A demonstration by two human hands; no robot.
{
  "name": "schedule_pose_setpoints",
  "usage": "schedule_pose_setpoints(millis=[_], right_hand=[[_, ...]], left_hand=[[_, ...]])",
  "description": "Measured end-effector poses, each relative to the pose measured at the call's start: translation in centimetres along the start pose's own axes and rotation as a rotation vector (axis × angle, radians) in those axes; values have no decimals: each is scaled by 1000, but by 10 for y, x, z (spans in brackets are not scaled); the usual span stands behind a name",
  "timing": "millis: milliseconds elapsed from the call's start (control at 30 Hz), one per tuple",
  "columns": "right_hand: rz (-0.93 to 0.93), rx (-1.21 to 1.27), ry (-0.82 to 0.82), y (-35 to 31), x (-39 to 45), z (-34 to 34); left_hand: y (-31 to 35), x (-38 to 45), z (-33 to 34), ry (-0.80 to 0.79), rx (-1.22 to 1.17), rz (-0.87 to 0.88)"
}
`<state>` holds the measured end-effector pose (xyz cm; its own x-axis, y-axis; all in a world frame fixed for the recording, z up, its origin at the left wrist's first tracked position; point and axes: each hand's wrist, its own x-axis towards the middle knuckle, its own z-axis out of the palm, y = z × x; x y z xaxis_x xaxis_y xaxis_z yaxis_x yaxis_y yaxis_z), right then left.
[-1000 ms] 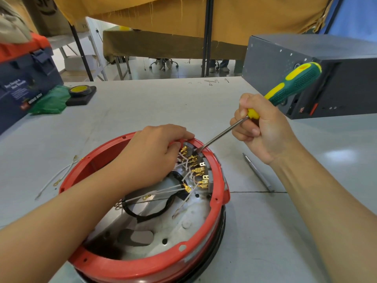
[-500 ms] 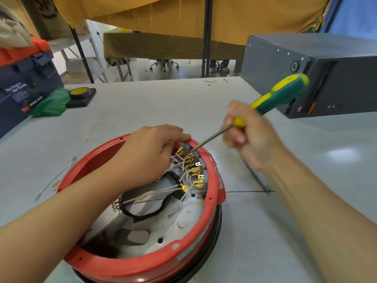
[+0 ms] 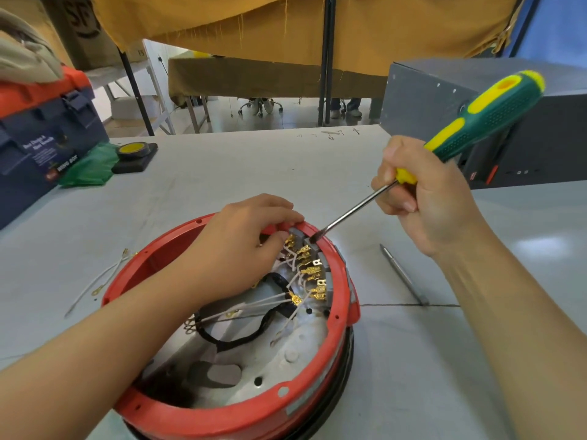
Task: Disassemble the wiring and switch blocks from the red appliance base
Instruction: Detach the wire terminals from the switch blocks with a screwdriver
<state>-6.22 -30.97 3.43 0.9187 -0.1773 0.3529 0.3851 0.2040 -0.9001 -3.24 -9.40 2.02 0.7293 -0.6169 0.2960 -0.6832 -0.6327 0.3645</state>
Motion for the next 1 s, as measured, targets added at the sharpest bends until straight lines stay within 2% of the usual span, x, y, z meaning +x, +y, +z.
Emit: schedule_pose_setpoints(millis=[167, 400, 733, 867, 1000], right_hand=[[-48, -65, -43, -1, -3, 0], [-103, -206, -126, -10, -3, 12], [-164, -575, -324, -34, 7, 43], [-206, -659, -305, -33, 12, 52], [-189, -629, -285, -29, 14, 53]], left_hand=[[3, -2, -1, -15, -77, 2], [8, -4, 0, -70, -60, -26], [11, -4, 1, -59, -61, -22], [11, -4, 0, -60, -69, -21], [11, -4, 0, -65, -79, -24]])
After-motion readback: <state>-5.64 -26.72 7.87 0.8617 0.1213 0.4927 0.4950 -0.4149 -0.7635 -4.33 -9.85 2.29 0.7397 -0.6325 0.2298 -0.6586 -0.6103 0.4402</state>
